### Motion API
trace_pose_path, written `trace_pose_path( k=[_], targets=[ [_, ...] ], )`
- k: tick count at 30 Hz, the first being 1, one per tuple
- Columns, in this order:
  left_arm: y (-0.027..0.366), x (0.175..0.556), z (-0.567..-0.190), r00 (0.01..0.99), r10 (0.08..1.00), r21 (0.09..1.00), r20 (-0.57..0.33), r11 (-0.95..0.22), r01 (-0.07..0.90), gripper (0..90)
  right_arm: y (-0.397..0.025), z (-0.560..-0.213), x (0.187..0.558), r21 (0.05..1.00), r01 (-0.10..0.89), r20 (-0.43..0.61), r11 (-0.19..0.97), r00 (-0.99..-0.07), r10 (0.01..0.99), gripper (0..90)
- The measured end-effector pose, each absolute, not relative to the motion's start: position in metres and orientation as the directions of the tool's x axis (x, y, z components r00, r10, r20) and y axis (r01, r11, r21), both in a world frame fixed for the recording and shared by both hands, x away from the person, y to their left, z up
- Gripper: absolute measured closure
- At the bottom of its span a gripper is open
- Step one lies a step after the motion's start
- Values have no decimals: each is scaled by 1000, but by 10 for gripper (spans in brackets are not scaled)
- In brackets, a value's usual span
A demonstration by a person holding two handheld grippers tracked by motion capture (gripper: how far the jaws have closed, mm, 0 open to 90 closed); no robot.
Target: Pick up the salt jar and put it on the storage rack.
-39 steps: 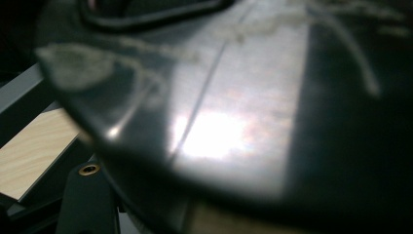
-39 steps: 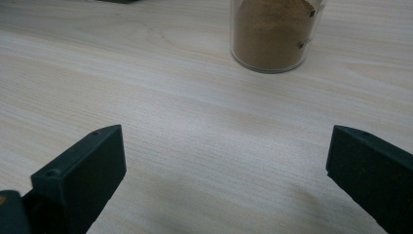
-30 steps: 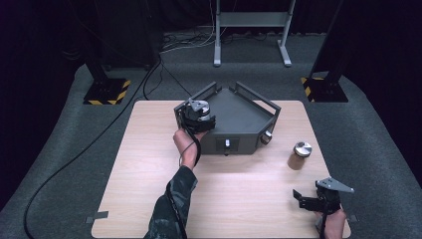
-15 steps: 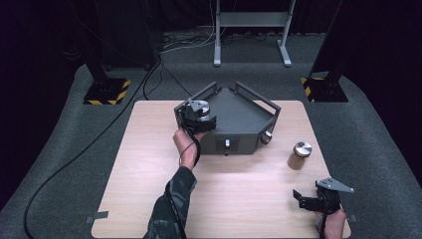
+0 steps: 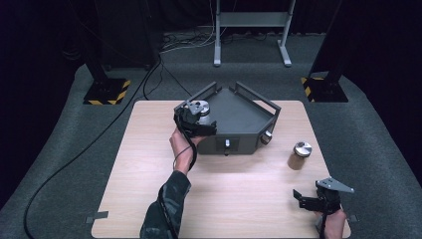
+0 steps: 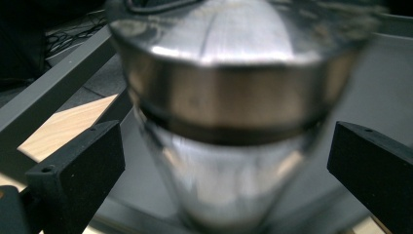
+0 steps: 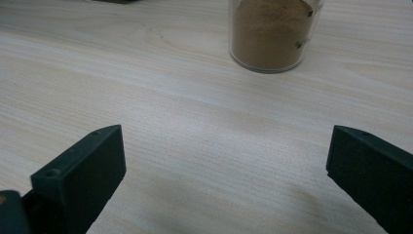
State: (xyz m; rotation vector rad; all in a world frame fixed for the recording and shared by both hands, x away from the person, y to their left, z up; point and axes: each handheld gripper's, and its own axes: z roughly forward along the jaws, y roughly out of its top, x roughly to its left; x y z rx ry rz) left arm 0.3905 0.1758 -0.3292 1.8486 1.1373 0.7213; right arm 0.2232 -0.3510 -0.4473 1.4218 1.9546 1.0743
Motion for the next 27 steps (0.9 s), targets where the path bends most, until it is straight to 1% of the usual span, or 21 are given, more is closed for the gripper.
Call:
trace_pose_path(
  k=[7,11,16,18,21,24,27],
  targets=[
    [191,368,-331,445,893,868,65,-271,417,2,-351,-447,223,820,553,58,145,-332,942,0],
    [202,352,-340,454,890,868,46,-260,423,2,-350,-447,223,821,553,58,143,-329,943,0],
    [210,334,-355,465,883,856,64,-288,429,1,-350,-447,223,820,554,56,144,-328,943,0],
    [210,328,-361,466,881,843,87,-314,436,1,-349,-447,223,820,554,54,145,-326,944,0],
    [213,319,-371,462,882,818,90,-330,472,2,-349,-447,223,820,554,54,144,-324,944,0],
    [217,313,-385,452,890,780,59,-323,535,2,-349,-447,222,820,554,52,143,-322,945,0],
    [220,306,-402,460,886,729,61,-354,585,2,-348,-447,223,820,554,51,145,-323,945,0]
  ],
)
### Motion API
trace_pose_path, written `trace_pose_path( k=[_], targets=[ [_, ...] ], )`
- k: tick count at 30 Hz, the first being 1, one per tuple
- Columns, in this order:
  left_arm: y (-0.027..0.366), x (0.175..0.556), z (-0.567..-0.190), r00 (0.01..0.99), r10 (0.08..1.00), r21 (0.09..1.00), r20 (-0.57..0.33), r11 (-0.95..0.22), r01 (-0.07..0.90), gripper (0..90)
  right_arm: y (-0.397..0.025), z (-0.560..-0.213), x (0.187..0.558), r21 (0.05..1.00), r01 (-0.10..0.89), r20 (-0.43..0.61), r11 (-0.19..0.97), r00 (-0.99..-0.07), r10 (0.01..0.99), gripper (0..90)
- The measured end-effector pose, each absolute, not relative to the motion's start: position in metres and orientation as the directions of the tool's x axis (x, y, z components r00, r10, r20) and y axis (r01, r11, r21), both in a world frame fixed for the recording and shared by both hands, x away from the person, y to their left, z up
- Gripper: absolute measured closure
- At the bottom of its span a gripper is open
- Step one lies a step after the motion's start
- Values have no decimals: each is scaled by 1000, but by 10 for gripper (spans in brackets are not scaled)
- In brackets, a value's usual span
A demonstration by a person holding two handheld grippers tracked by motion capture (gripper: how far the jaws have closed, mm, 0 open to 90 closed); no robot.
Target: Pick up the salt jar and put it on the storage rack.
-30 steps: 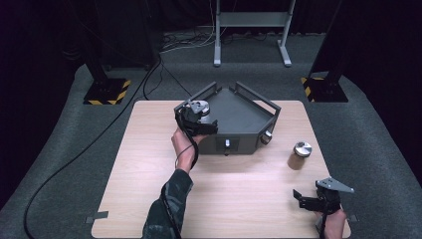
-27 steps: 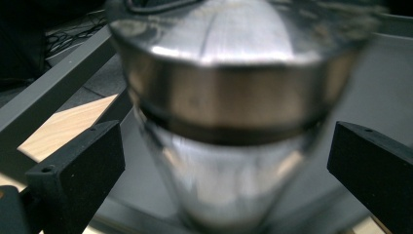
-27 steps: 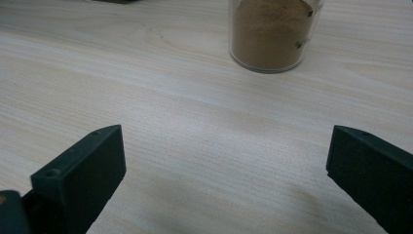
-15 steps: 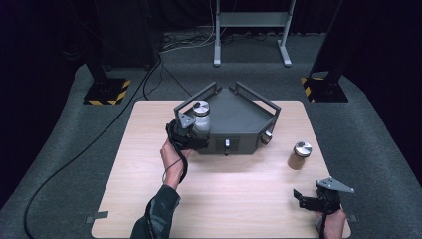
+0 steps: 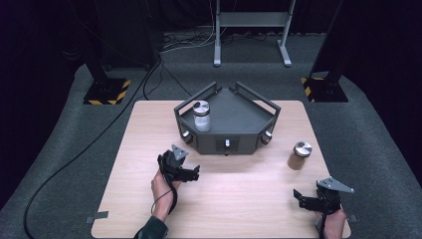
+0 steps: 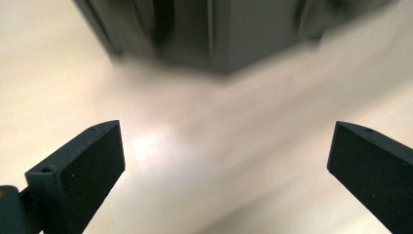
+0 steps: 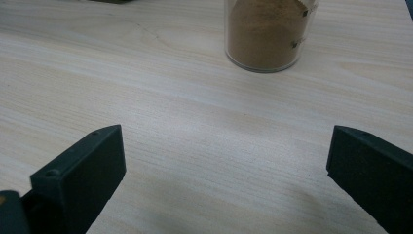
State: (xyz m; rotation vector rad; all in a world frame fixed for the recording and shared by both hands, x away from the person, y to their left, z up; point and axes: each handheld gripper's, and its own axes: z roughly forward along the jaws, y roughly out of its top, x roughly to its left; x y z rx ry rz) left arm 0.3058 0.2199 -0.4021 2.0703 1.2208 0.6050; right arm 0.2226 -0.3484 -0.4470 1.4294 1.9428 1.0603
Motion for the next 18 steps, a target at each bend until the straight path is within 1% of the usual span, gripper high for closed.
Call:
trace_pose_path(
  k=[3,6,11,18],
  targets=[
    [226,298,-417,454,889,695,61,-364,620,2,-348,-447,223,817,557,49,149,-325,944,0],
    [236,290,-425,438,898,686,49,-349,639,2,-348,-447,223,817,557,49,149,-324,945,0],
    [252,282,-431,391,920,693,-2,-281,664,2,-348,-447,223,817,558,51,146,-322,945,0],
    [257,273,-435,367,930,707,-4,-257,659,2,-348,-447,224,816,559,53,145,-323,945,0]
  ],
)
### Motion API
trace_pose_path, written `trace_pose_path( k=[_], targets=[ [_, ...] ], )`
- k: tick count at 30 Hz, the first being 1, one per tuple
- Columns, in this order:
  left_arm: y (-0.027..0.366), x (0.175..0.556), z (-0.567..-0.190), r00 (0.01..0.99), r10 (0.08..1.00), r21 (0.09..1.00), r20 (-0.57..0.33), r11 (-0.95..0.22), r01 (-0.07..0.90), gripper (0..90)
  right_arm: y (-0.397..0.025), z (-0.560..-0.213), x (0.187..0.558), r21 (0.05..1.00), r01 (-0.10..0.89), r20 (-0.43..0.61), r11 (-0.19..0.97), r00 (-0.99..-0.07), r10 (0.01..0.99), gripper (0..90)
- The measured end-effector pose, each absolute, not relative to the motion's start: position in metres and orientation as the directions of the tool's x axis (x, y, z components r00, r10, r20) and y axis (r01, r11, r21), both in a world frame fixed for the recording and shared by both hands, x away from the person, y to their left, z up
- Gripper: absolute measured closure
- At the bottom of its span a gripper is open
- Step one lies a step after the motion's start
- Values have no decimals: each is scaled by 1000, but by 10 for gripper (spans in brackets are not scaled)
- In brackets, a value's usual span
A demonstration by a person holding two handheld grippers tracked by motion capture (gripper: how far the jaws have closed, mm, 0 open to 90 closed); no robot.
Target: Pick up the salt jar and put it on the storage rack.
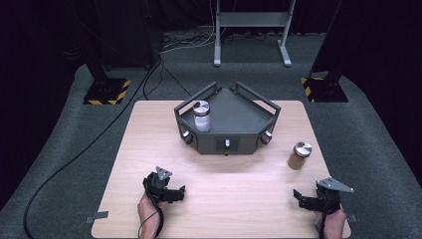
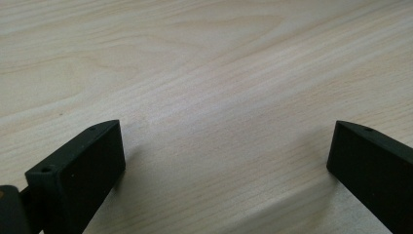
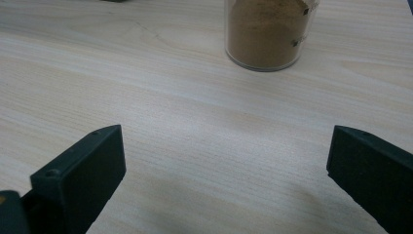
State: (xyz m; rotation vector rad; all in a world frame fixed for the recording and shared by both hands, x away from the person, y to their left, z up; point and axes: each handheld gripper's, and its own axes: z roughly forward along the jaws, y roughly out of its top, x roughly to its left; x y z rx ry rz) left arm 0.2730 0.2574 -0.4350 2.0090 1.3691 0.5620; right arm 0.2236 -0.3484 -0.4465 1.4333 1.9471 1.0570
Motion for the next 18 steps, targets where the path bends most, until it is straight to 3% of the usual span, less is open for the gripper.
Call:
trace_pose_path(
  k=[18],
  targets=[
    [268,263,-440,382,924,726,-4,-260,636,3,-347,-446,224,814,561,49,149,-321,946,0]
  ],
)
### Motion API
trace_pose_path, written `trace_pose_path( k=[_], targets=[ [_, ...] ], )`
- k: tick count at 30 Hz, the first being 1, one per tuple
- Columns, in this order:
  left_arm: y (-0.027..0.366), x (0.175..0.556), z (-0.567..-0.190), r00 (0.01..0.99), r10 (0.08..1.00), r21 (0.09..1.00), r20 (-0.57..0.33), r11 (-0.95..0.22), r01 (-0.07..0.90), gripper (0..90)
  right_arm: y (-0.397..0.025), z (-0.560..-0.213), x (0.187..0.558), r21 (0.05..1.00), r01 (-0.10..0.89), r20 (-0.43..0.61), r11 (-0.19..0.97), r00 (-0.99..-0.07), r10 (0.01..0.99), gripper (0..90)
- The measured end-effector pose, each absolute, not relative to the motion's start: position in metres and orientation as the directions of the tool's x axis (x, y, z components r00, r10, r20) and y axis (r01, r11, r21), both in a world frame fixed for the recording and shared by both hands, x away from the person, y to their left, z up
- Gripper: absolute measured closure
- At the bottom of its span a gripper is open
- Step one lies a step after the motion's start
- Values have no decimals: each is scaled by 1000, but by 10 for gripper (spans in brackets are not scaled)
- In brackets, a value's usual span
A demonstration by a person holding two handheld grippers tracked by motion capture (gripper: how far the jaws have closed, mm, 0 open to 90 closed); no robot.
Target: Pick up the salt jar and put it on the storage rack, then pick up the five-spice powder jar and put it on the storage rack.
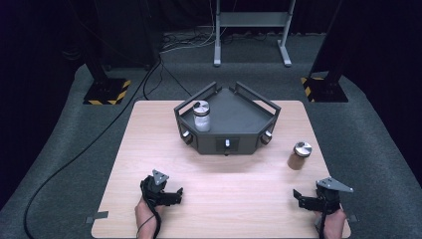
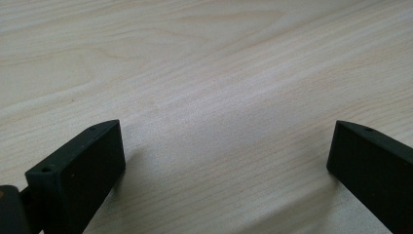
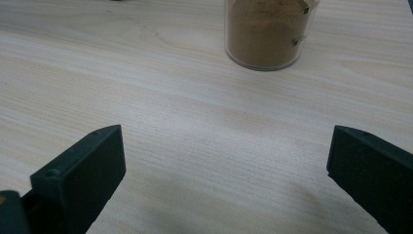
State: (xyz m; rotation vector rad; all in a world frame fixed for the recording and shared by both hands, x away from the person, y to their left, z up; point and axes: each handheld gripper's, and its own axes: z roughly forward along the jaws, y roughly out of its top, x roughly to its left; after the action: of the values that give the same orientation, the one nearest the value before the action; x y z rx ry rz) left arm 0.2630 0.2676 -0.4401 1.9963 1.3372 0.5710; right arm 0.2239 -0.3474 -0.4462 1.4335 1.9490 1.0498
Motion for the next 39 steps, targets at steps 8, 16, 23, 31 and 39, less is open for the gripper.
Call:
trace_pose_path(
  k=[8,16,23,31,39],
  targets=[
    [268,263,-440,382,924,727,-4,-260,636,3,-346,-446,223,815,559,42,152,-319,947,0],
    [268,263,-440,381,924,726,-4,-259,637,3,-346,-447,223,816,557,42,152,-319,947,0],
    [268,263,-440,381,924,727,-4,-259,636,3,-347,-447,223,817,557,44,150,-319,947,0],
    [268,263,-440,382,924,727,-4,-260,636,3,-351,-446,224,814,562,63,145,-335,940,0],
    [268,263,-440,383,924,726,-4,-261,636,3,-333,-441,227,795,579,-5,180,-291,957,0]
  ],
)
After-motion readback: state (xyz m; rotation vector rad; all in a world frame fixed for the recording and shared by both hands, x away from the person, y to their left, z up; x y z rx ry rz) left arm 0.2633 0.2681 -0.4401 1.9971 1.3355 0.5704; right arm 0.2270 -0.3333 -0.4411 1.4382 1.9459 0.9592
